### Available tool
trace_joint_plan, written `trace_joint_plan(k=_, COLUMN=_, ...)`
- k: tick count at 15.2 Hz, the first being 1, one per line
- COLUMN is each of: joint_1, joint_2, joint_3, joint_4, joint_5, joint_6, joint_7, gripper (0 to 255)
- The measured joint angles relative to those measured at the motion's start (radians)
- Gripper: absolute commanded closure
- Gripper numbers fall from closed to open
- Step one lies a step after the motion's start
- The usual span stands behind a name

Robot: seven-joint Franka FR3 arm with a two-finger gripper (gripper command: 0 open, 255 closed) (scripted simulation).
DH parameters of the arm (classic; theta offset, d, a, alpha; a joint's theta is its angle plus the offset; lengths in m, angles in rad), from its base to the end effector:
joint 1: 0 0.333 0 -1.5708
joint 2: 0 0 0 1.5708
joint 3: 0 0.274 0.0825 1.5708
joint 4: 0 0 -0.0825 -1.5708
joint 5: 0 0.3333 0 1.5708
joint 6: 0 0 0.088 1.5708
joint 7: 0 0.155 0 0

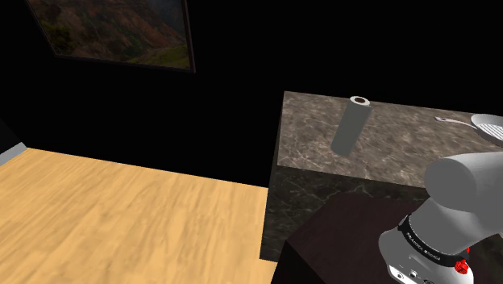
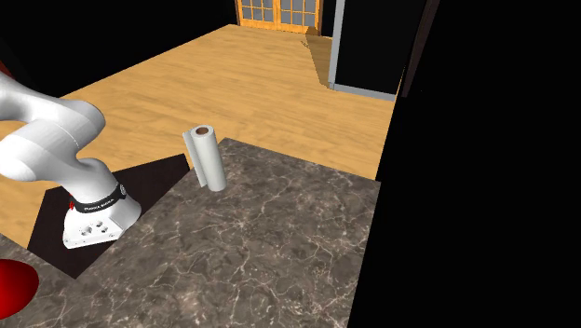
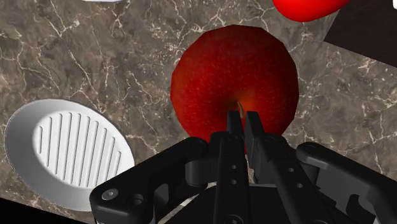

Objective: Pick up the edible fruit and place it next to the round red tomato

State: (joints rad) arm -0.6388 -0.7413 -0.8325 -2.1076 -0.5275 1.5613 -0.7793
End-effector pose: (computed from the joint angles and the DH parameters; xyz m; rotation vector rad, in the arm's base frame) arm -0.0914 -0.3817 0.4938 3.0189 -0.8491 -0.0032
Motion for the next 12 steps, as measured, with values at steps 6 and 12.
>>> trace_joint_plan(k=6, joint_1=-0.008, joint_2=-0.013, joint_3=-0.028, joint_4=-0.075, joint_5=-0.024, joint_6=0.066, joint_7=0.01, gripper=255)
trace_joint_plan(k=12, joint_1=-0.017, joint_2=-0.024, joint_3=-0.061, joint_4=-0.154, joint_5=-0.053, joint_6=0.138, joint_7=0.022, gripper=255)
